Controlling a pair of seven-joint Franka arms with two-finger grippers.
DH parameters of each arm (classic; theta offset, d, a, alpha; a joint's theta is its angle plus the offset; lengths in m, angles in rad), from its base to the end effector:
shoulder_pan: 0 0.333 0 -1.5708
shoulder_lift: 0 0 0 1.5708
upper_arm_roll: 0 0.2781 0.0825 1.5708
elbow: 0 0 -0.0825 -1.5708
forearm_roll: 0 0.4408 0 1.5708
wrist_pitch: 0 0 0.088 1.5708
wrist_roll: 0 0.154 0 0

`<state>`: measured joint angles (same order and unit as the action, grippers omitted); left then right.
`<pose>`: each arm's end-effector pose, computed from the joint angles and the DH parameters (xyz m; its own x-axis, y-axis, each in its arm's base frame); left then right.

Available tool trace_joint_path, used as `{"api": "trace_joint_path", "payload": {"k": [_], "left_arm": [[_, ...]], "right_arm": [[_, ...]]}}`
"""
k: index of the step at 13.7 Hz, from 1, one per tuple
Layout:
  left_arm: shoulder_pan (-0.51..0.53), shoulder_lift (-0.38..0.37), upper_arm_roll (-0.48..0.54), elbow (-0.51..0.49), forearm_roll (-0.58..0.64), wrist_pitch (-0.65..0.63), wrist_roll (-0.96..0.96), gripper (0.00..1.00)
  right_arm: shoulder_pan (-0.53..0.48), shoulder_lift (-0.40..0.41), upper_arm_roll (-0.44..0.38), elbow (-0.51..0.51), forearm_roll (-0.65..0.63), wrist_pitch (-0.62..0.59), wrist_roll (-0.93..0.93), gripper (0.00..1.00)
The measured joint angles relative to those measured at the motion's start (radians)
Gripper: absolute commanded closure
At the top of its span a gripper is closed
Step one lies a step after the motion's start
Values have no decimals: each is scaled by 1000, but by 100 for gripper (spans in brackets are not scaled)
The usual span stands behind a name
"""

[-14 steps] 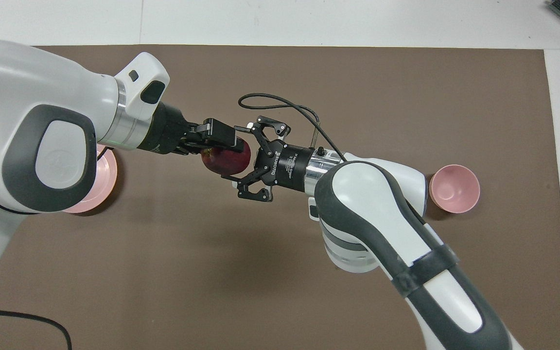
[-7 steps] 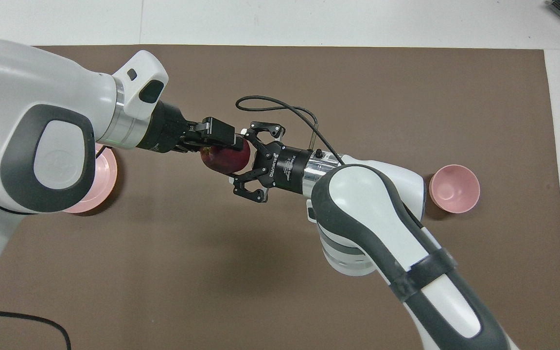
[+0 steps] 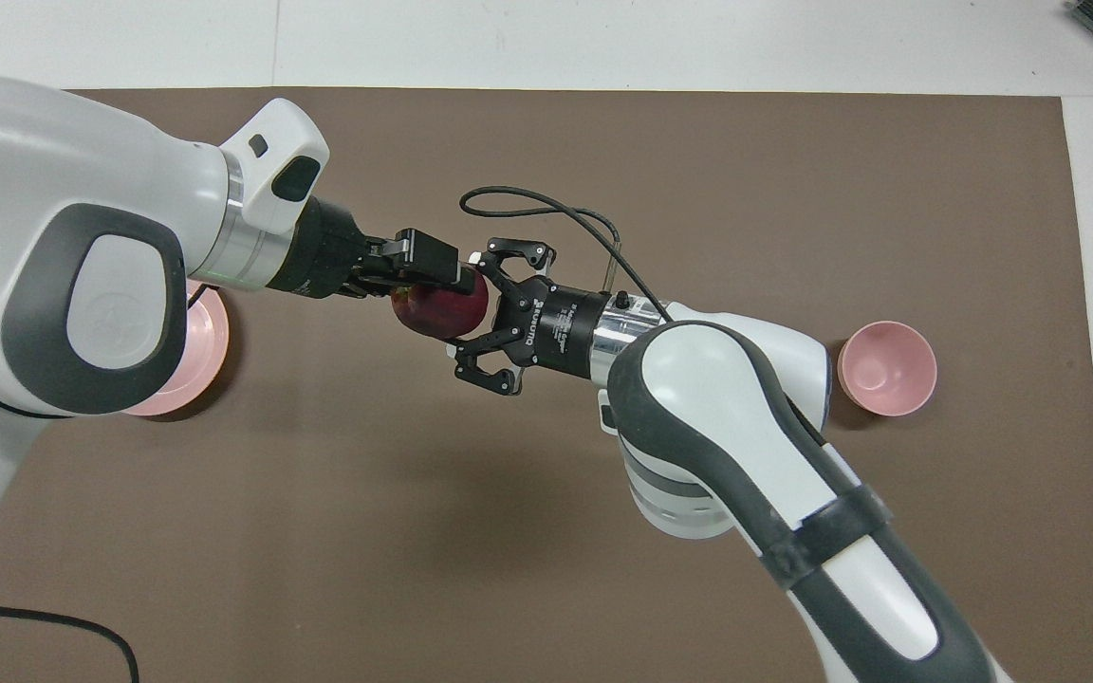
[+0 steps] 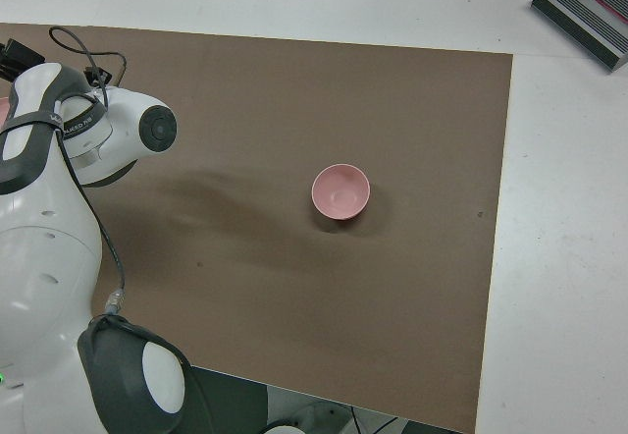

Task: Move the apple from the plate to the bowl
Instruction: 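Close the right gripper on the apple held by the left gripper, then pull the apple away with the right gripper while the left gripper releases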

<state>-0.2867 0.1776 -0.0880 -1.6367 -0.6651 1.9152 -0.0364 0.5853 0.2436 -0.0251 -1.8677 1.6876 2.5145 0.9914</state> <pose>0.6143 -0.3151 0.4470 0.9910 -0.1337 0.0060 -0.1094 -0.7834 0.6118 0.5995 0.3991 0.3380 0.0340 -0.3900 -0.9202 -0.9505 0.2719 -0.1504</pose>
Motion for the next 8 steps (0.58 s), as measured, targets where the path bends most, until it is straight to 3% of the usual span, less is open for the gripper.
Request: {"api": "trace_joint_path", "payload": {"k": [8], "left_arm": [[-12,-2,-1,1,15,61,-18,0]], "right_arm": [[-17,0,0,-12,0,-4,-43,100]]}}
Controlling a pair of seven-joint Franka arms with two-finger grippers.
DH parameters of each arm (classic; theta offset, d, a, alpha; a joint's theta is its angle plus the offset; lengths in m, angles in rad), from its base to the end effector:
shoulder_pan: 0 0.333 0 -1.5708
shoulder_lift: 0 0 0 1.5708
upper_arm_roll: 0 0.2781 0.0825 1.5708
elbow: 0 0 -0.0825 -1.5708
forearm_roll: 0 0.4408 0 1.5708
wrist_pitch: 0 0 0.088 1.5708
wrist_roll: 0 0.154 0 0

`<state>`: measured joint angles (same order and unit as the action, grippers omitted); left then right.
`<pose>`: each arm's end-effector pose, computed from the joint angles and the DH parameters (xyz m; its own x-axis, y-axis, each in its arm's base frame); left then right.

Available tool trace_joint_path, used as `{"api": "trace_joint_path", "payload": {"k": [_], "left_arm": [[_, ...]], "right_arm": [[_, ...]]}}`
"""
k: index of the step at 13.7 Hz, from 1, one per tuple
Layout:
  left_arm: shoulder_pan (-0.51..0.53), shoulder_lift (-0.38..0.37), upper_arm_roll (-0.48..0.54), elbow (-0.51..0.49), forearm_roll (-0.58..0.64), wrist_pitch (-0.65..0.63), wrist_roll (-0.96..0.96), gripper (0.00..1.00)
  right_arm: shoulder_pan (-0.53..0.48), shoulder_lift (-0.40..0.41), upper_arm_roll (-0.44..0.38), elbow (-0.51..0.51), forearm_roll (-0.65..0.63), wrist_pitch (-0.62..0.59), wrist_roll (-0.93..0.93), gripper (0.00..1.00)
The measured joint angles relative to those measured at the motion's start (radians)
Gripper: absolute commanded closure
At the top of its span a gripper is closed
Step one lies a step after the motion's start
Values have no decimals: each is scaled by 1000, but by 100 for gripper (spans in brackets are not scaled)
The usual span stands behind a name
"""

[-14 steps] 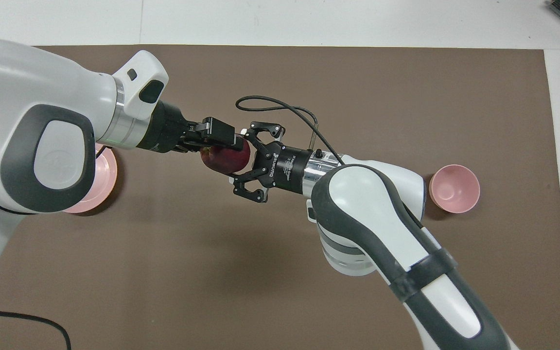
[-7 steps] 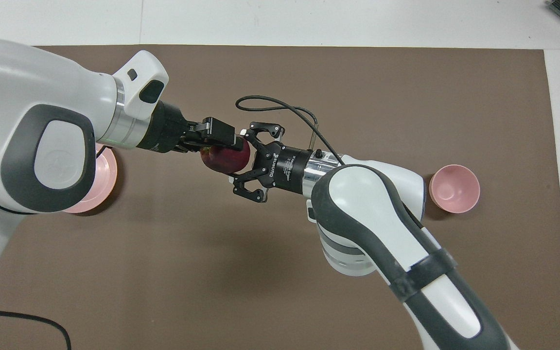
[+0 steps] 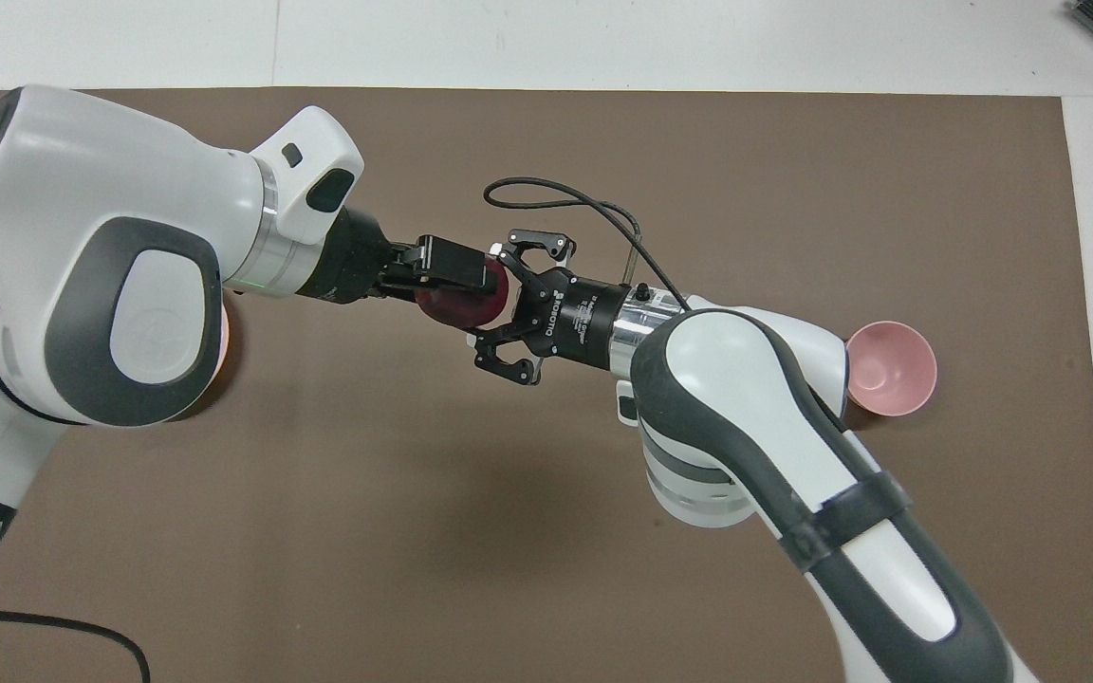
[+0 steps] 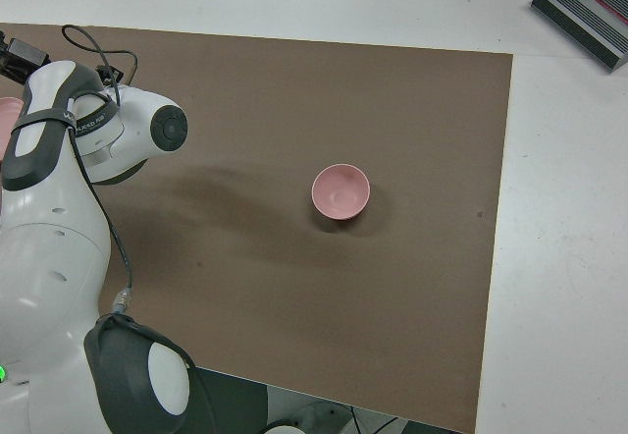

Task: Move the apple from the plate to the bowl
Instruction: 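Pull the apple away with the right gripper while the left gripper releases, then lower the apple into the small pink bowl with the right gripper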

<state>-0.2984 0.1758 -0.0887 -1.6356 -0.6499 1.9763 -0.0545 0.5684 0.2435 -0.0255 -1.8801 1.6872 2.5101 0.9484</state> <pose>0.6201 -0.3196 0.4526 0.9939 -0.0987 0.0502 -0.1089 -0.7898 0.6037 0.6032 0.3877 0.3311 0.0594 -0.4065 -0.9117 -0.9467 0.2667 -0.1806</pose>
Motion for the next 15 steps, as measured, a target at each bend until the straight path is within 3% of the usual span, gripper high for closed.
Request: {"api": "trace_joint_path", "payload": {"k": [3,11,15], "left_arm": [[0,-13,2,1,65,2,-29,0],[47,-18,40,1,543,1,-77,0],[129,-17,44,1,598,3,64,0]], "right_arm": [[1,0,0,-15,-55,15,-30,100],[-130,7,-8,-63,-348,21,-150,100],[-205,-5,-11,-81,-544,14,-266,100]]}}
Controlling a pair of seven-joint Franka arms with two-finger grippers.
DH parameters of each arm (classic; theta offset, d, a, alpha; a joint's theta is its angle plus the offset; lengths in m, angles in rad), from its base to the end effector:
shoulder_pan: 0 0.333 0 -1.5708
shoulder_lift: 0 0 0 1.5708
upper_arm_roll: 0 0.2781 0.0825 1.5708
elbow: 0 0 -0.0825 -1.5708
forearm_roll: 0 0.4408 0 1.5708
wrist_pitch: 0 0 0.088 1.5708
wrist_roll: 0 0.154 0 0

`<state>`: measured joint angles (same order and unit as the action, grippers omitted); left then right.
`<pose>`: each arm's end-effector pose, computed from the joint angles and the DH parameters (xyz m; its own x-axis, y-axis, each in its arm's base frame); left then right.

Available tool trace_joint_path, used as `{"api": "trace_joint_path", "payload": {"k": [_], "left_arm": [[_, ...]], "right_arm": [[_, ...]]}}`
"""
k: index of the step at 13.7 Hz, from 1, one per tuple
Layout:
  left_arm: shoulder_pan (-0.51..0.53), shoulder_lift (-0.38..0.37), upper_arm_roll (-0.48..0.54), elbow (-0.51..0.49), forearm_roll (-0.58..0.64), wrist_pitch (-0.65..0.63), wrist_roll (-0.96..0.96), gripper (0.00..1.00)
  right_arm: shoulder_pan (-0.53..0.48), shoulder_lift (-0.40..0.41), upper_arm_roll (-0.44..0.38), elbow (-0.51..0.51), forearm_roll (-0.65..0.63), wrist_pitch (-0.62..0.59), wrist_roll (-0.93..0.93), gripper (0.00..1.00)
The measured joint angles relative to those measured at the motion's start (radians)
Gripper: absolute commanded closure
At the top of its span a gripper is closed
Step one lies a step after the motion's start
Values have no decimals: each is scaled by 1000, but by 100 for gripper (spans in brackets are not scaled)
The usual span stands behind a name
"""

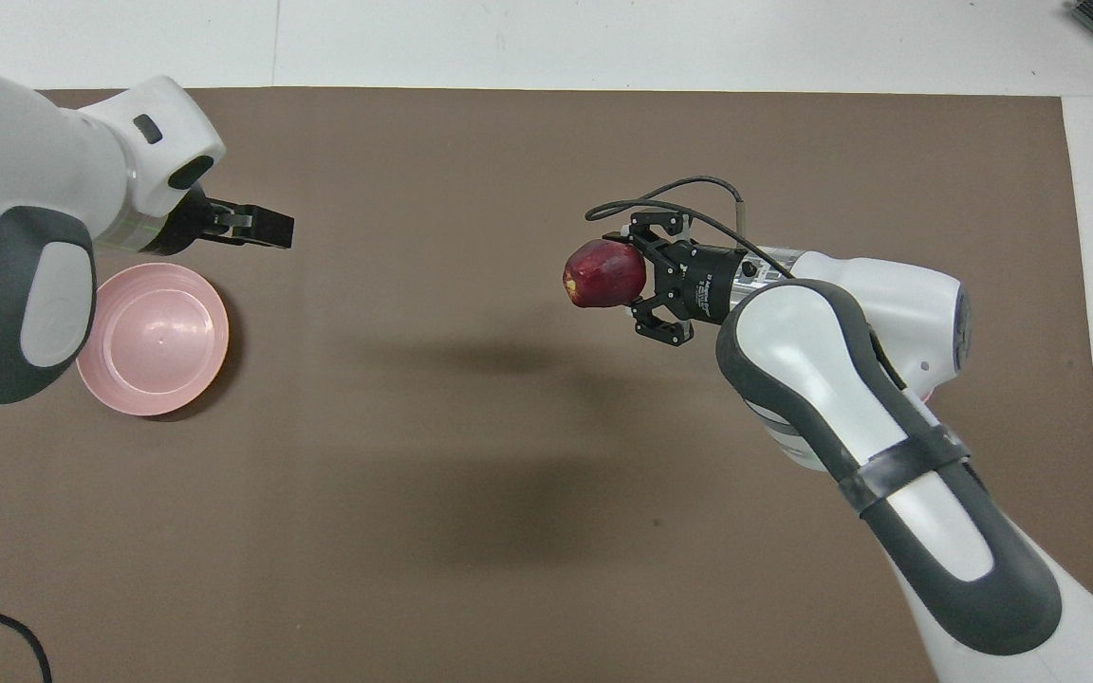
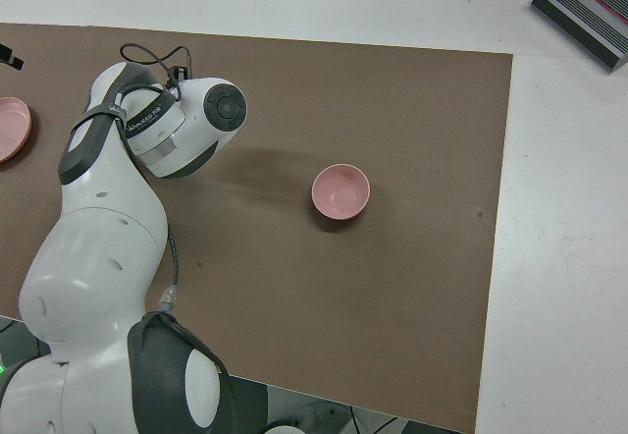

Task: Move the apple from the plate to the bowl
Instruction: 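Lower the apple into the small pink bowl with the right gripper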

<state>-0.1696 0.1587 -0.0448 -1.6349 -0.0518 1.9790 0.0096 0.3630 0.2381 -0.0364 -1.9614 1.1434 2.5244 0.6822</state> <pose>0.6718 -0.1507 0.4428 0.9630 -0.1966 0.1844 -0.2099 -0.9761 0.0558 0.6477 0.2364 0.2816 0.4416 -0.7390 -0.5088 -0.8369 -0.1348 -0.5304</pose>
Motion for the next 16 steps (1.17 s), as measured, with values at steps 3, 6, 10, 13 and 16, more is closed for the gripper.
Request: {"api": "trace_joint_path", "payload": {"k": [3,6,10,13,16], "left_arm": [[47,1,2,-2,0,-1,30,0],[73,1,3,-3,1,-24,30,0],[109,-15,4,20,6,-81,32,0],[143,-48,6,84,14,-175,69,0],[157,-59,6,150,65,-289,103,0]], "right_arm": [[-88,-87,-2,-70,-219,-101,-69,100],[-255,-195,-6,-151,-498,-311,-215,100],[-417,-242,-11,-211,-886,-430,-381,100],[-485,-228,-11,-226,-1010,-410,-452,100],[-486,-197,-3,-208,-1016,-353,-459,100]]}}
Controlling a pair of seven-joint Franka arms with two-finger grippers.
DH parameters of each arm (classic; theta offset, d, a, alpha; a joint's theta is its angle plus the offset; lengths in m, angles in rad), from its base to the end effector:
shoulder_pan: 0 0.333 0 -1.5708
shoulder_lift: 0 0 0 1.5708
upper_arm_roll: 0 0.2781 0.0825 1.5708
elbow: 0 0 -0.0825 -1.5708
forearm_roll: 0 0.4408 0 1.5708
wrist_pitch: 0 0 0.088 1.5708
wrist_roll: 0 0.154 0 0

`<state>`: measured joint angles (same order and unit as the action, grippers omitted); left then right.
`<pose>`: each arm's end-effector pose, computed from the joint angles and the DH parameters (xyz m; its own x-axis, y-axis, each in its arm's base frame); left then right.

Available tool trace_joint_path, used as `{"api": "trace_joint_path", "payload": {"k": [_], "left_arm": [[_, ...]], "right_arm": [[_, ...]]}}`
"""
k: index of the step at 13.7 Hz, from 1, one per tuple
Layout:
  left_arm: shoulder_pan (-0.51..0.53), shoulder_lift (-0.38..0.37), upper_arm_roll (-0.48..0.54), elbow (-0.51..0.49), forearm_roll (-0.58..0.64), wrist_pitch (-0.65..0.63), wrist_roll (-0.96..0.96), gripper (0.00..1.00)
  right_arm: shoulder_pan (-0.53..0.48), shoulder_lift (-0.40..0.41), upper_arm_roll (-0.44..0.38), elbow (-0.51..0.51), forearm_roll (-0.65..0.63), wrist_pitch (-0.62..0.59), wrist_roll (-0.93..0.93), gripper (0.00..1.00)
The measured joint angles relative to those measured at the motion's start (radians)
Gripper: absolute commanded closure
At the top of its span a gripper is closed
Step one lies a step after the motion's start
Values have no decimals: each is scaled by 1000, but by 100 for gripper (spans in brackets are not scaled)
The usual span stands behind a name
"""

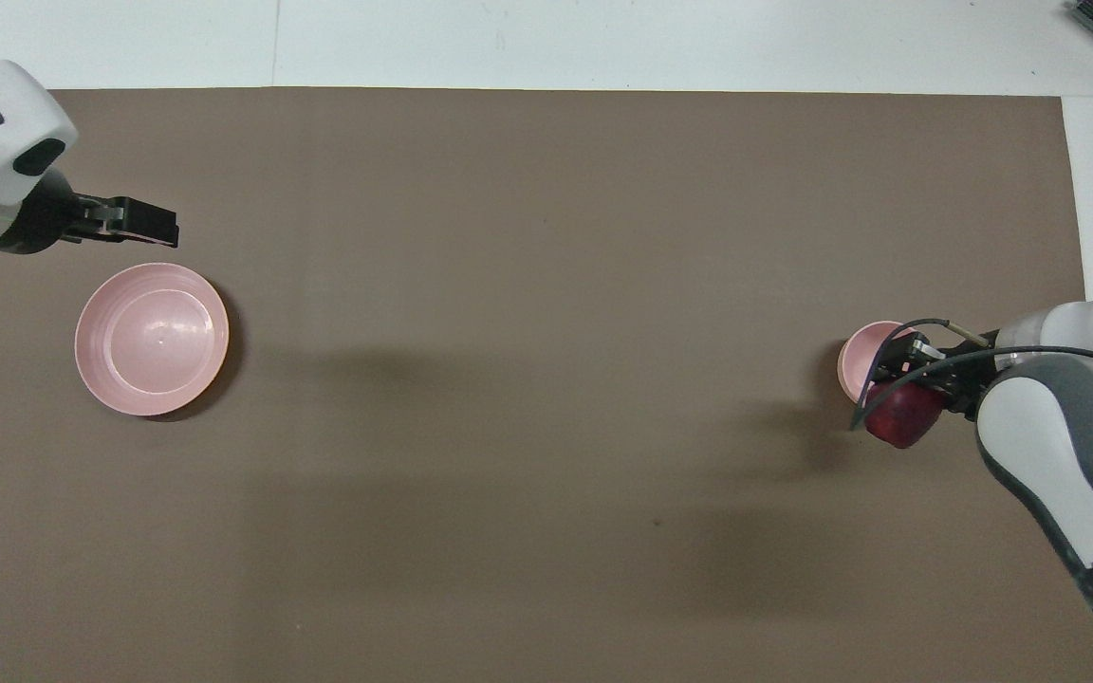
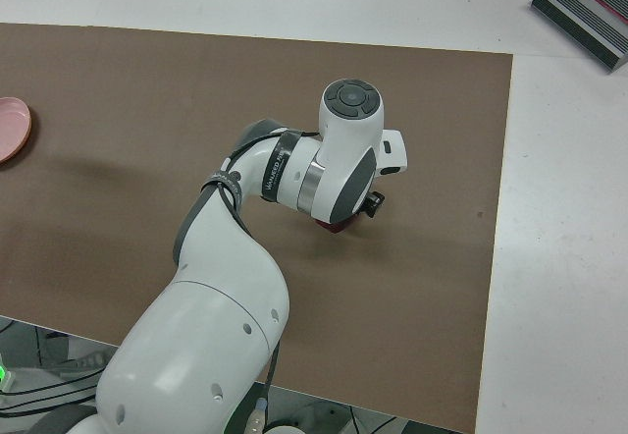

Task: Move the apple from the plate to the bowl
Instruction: 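Lower the apple into the small pink bowl with the right gripper, then open the right gripper and withdraw it from the bowl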

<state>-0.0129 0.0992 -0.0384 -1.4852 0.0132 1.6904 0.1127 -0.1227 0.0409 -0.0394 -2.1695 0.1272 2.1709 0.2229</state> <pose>0.6546 -0.0308 0.5343 0.9810 -0.1640 0.1041 -0.1626 -0.9865 -0.0213 0.5729 -0.0838 0.2537 0.8959 -0.4396 -0.0641 -0.4438 -0.8918 -0.0882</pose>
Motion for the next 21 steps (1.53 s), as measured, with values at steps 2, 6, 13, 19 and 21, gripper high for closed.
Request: {"api": "trace_joint_path", "payload": {"k": [2,6,13,19,21], "left_arm": [[0,-14,-2,23,26,-53,3,0],[0,-89,-11,34,30,-119,6,0],[-1,-96,-24,32,17,-156,5,0],[-13,-96,-4,32,5,-159,5,0],[-58,-97,56,32,-6,-161,5,0]], "right_arm": [[4,33,6,21,-7,48,0,100],[9,86,7,41,-42,110,0,100],[24,92,7,48,-42,110,16,0],[47,71,8,129,-51,-7,31,0],[72,18,9,219,-116,-164,31,0]]}}
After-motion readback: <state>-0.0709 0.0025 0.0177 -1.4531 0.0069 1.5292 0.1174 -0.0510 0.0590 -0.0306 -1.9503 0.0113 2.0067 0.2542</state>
